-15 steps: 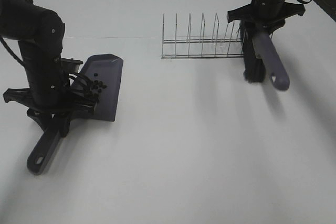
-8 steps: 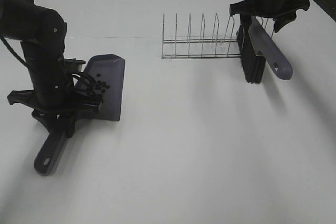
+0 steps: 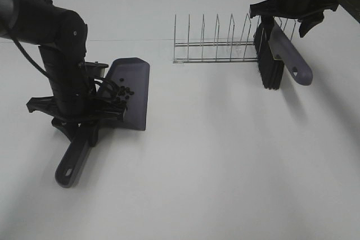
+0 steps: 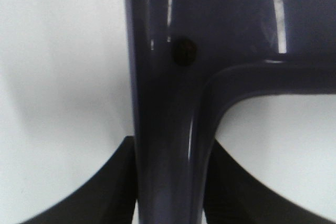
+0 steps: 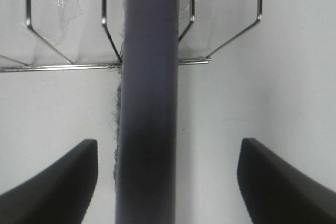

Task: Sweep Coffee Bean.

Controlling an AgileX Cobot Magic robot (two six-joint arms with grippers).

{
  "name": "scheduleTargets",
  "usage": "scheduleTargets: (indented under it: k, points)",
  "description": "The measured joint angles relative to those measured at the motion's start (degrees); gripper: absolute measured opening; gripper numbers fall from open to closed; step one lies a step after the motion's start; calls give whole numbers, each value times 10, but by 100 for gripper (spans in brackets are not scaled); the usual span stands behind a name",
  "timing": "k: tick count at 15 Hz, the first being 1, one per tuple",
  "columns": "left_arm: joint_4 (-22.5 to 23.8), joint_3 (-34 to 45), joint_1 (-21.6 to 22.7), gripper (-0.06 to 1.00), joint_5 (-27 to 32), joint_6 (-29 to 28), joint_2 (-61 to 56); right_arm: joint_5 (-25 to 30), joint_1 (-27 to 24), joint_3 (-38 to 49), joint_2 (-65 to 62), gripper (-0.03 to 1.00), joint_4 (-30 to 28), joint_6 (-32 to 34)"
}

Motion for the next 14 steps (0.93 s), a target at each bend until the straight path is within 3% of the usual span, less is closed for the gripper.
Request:
scheduleTargets:
  k: [5, 10, 14]
  points:
    - [-13, -38, 0, 55, 15, 5, 1, 23, 0, 0, 0, 70, 1, 0]
    - [-9, -139, 0, 56, 126, 26, -3, 37, 0, 0, -1, 70, 2, -15]
    - [21, -153, 0, 56, 152, 28, -74, 39, 0, 0, -25, 70, 9, -22]
